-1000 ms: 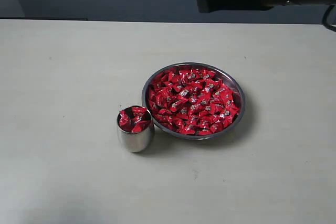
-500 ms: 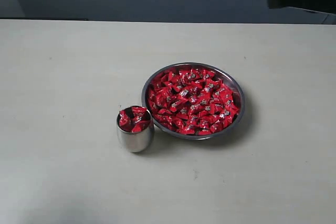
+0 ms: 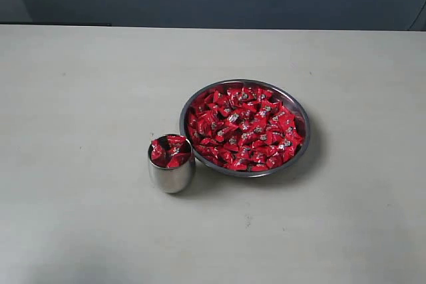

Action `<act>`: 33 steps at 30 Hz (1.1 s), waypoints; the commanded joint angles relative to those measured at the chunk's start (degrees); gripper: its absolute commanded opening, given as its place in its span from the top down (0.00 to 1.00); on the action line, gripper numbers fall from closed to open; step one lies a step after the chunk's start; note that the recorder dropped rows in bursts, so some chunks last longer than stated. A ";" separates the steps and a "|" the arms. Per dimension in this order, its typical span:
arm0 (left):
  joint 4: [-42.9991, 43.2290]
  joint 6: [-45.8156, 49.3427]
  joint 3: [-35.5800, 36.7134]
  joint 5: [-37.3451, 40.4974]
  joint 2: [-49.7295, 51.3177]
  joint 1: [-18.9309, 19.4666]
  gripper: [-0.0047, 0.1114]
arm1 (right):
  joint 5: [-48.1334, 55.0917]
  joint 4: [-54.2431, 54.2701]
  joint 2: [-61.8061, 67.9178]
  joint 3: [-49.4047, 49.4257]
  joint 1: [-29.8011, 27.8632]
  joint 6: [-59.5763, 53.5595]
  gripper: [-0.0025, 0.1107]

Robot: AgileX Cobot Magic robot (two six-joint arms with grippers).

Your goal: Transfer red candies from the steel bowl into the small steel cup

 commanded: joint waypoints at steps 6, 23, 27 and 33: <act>0.11 -0.11 0.11 -0.55 -0.27 -0.28 0.96 | -9.98 0.43 -18.88 18.28 -1.33 -0.60 0.98; 0.11 -0.11 0.11 -0.55 -0.27 -0.28 0.96 | -3.38 0.48 -27.58 24.25 -1.33 -0.69 0.98; 0.11 -0.11 0.11 -0.55 -0.27 -0.28 0.96 | -3.38 0.48 -27.58 24.25 -1.33 -0.69 0.98; 0.11 -0.11 0.11 -0.55 -0.27 -0.28 0.96 | -1.92 0.90 -29.96 24.25 -1.33 -0.69 0.98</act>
